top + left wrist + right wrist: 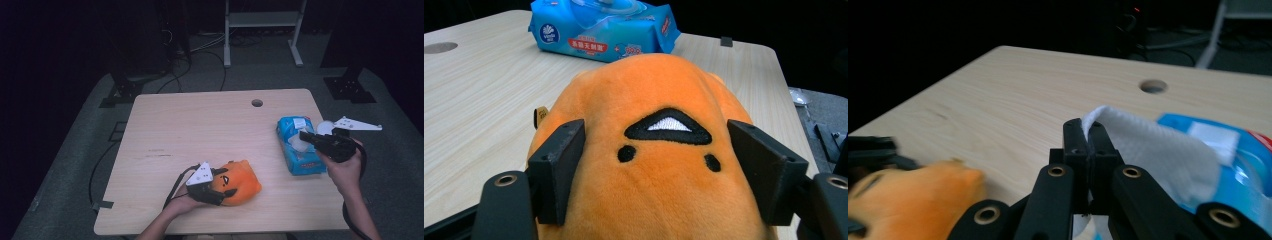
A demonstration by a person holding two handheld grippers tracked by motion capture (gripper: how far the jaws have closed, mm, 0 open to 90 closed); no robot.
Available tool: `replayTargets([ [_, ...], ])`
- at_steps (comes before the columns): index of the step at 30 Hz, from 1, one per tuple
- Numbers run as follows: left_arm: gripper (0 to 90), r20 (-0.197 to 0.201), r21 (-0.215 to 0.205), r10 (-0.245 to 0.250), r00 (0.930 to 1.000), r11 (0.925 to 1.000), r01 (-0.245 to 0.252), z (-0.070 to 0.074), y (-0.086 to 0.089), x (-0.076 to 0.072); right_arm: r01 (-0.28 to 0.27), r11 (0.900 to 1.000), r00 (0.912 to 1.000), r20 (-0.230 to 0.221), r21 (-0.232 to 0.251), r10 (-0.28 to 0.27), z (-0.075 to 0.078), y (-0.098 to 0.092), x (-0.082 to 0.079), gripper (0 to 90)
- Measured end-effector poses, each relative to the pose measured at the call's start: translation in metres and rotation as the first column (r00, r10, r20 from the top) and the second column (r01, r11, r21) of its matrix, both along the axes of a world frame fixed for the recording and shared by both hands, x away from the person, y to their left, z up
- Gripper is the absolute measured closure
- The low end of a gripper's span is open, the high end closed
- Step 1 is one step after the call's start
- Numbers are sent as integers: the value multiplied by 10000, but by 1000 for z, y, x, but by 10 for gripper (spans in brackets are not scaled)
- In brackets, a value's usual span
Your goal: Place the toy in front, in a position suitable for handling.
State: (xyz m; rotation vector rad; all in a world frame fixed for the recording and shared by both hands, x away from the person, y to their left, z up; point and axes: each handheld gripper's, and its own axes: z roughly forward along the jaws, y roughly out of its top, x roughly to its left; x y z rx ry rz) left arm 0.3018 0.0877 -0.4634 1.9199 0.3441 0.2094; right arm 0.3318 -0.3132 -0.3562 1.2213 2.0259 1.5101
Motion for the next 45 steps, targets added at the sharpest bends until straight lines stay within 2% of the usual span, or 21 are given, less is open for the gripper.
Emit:
replayTargets([
  [1,254,16,40,7,10000,10000,-7,0,0,0,-457,9988,9983,361,-185,463,10,9,-11,891],
  [2,252,16,40,7,10000,10000,-7,0,0,0,-457,9988,9983,361,-185,463,10,9,-11,891],
  [4,250,67,122,10,10000,9999,-10,1,0,0,-1153,9917,9909,636,-568,1189,21,23,-29,891],
  [6,250,70,125,10,10000,9999,-11,1,0,0,-1574,9849,9832,816,-728,1631,26,32,-40,890],
  [11,243,36,52,7,10000,10000,-7,0,0,1,-3076,9486,9454,893,-740,3135,37,55,-71,891],
  [12,242,36,52,7,10000,10000,-7,0,0,1,-3076,9486,9454,893,-740,3135,37,55,-71,891],
  [13,242,43,49,9,10000,10000,-9,0,0,1,-3671,9285,9250,830,-558,3707,39,64,-80,890],
  [15,241,42,36,11,10000,10000,-12,0,0,1,-4228,9052,9014,826,-438,4250,41,73,-87,889],
  [17,240,47,27,7,10000,10000,-7,0,0,1,-4594,8879,8843,814,-250,4598,41,79,-90,889],
  [19,240,44,31,-6,10000,10000,6,0,0,2,-4785,8777,8731,916,-281,4789,40,86,-90,888],
  [22,239,46,9,-12,10000,10000,12,0,0,1,-4911,8711,8660,1068,-32,4886,40,93,-82,888],
  [25,238,18,-39,-28,10000,10000,28,-1,1,1,-4962,8681,8633,1157,158,4913,41,101,-70,888],
  [29,235,41,7,-48,10000,10000,48,0,1,1,-4747,8800,8741,1092,-156,4734,34,109,-55,887],
  [31,232,43,-13,-45,10000,10000,45,-1,1,1,-4537,8900,8865,789,-457,4560,19,109,-47,887],
  [33,232,89,-5,-55,9999,10000,55,-1,2,2,-4485,8925,8903,635,-488,4509,13,108,-45,887],
  [34,232,57,-15,-45,10000,10000,45,-1,1,1,-4271,8998,9019,286,-898,4310,-5,107,-41,886],
  [35,231,67,-5,-49,10000,10000,49,-1,1,1,-4092,9049,9105,115,-1173,4133,-13,106,-40,886],
  [36,231,67,-5,-49,10000,10000,49,-1,1,1,-4092,9049,9105,115,-1173,4133,-13,106,-40,886],
  [37,231,74,-29,-38,10000,10000,39,-1,1,1,-4010,9090,9160,-334,-1134,3999,-34,102,-37,885],
  [41,230,73,-34,-48,10000,10000,48,-1,1,1,-3928,9076,9192,-929,-1481,3827,-60,101,-40,848],
  [45,225,98,-24,-42,9999,10000,43,-2,0,1,-4042,8977,9145,-972,-1756,3928,-72,103,-42,721],
])
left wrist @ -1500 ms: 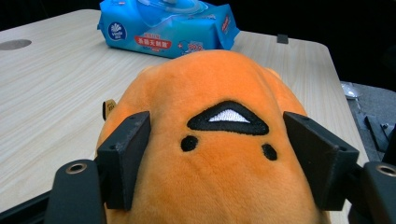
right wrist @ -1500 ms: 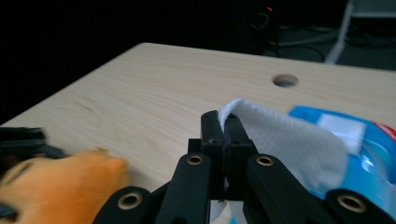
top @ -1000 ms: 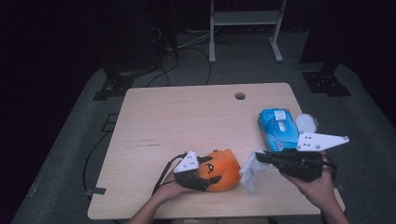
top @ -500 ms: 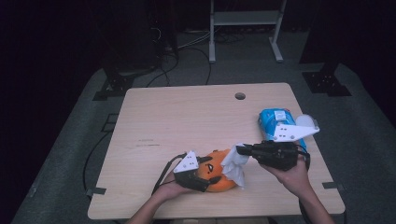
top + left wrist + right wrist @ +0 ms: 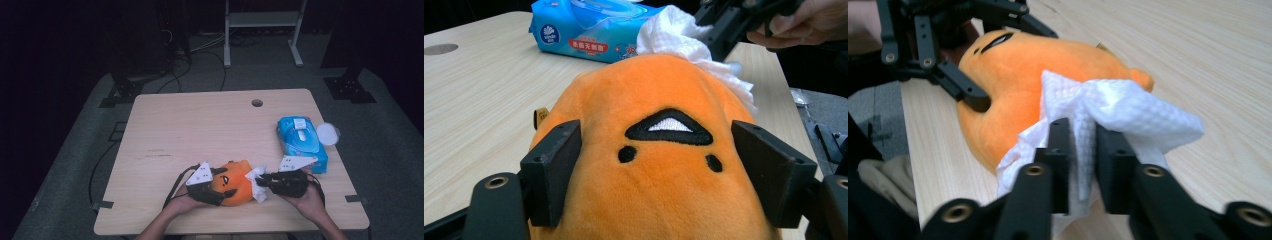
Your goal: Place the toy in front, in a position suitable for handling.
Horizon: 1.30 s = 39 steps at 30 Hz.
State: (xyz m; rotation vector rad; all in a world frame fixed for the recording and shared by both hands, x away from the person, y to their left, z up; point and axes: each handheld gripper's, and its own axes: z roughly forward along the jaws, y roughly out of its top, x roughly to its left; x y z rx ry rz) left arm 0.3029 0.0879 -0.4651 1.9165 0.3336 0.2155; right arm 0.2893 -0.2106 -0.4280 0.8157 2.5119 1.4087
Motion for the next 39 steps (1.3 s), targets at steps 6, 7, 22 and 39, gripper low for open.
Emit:
replayTargets([
  [6,223,-44,69,-7,10000,10000,7,0,-1,0,-692,9974,9975,98,-188,694,-6,6,-1,532],
  [7,223,-33,139,-14,10000,9999,15,1,-2,0,-714,9970,9973,118,-296,718,-8,7,0,537],
  [22,226,-98,622,-478,9988,9969,483,7,0,4,-552,9968,9981,-289,-576,536,14,16,2,830],
  [39,119,154,1224,-613,9980,9907,590,27,-3,6,-689,9972,9972,-259,295,696,13,35,5,827],
])
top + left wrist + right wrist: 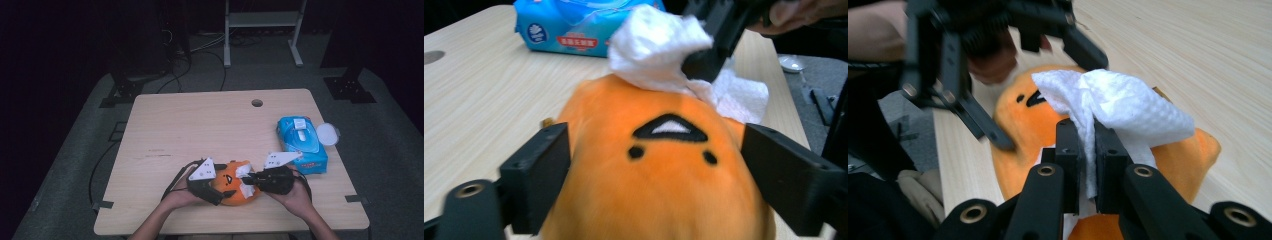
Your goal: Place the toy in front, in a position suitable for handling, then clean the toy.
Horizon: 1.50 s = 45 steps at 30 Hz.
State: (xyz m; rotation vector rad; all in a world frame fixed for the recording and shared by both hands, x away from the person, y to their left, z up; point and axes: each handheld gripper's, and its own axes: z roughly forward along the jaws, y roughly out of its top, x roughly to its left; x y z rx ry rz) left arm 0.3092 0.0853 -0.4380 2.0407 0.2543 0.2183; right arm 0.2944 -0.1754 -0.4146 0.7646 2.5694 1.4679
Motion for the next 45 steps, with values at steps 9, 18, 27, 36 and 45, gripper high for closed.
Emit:
replayTargets([
  [9,149,-1133,217,-29,9936,9998,54,0,14,6,97,9998,9997,-219,187,-93,-6,-2,-1,824],
  [18,174,-986,517,45,9951,9987,6,-4,13,5,64,10000,10000,68,39,-64,0,11,-8,816],
  [27,257,-1201,99,-45,9928,9999,57,-9,23,14,509,9986,9985,196,122,-512,-3,2,4,812],
  [36,292,-1234,111,319,9918,9995,-308,-10,23,19,174,9988,9972,728,-457,-140,1,8,-19,822],
  [45,294,-1493,-171,157,9887,9997,-185,-15,26,23,476,9986,9967,677,-246,-459,-4,6,-2,815],
])
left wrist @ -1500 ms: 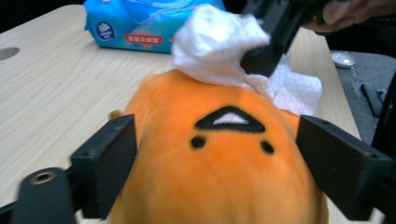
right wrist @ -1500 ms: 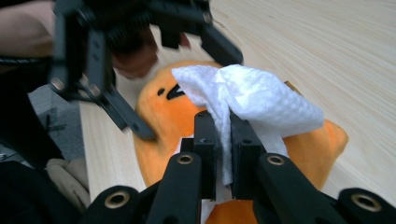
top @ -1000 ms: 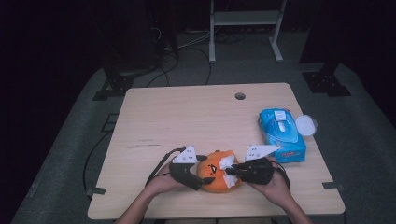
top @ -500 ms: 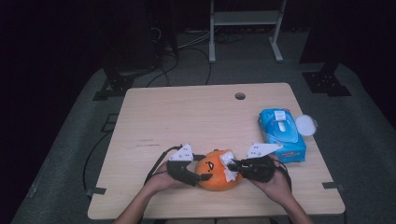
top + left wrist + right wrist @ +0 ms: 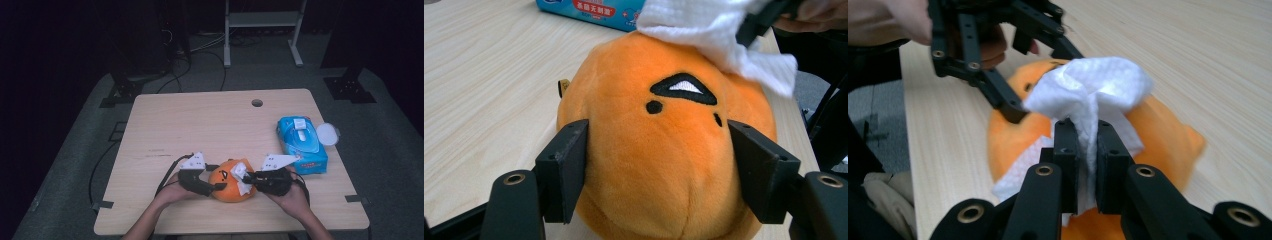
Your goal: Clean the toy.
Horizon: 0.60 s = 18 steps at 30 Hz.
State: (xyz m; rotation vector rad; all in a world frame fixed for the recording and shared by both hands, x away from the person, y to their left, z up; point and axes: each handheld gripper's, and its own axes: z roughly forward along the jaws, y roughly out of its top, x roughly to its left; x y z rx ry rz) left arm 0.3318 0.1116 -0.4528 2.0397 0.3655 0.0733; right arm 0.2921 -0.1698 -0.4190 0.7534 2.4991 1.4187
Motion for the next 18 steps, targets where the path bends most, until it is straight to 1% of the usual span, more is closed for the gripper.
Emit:
replayTargets([
  [2,294,37,4,-10,10000,10000,10,0,0,0,153,9999,9999,13,-7,-153,-1,-5,0,815],
  [5,291,131,19,-45,9999,10000,45,0,1,-2,319,9993,9993,184,-213,-315,0,-8,-4,815],
  [7,291,181,55,-63,9998,10000,62,0,1,-3,354,9989,9991,223,-304,-348,0,-10,-6,815],
  [8,290,271,164,-96,9996,9998,92,1,1,-3,387,9985,9990,230,-380,-378,0,-11,-8,815],
  [13,288,267,175,-140,9995,9998,135,1,2,-2,447,9973,9988,244,-590,-433,0,-17,-9,817],
  [14,288,257,178,-152,9996,9997,148,0,2,-2,501,9961,9985,277,-723,-482,1,-19,-10,818],
  [16,288,301,190,-215,9993,9996,209,0,3,-2,445,9966,9988,222,-697,-430,2,-21,-11,823],
  [18,288,339,215,-288,9990,9994,280,0,4,-2,95,9982,9999,43,-599,-93,5,-20,-13,827],
])
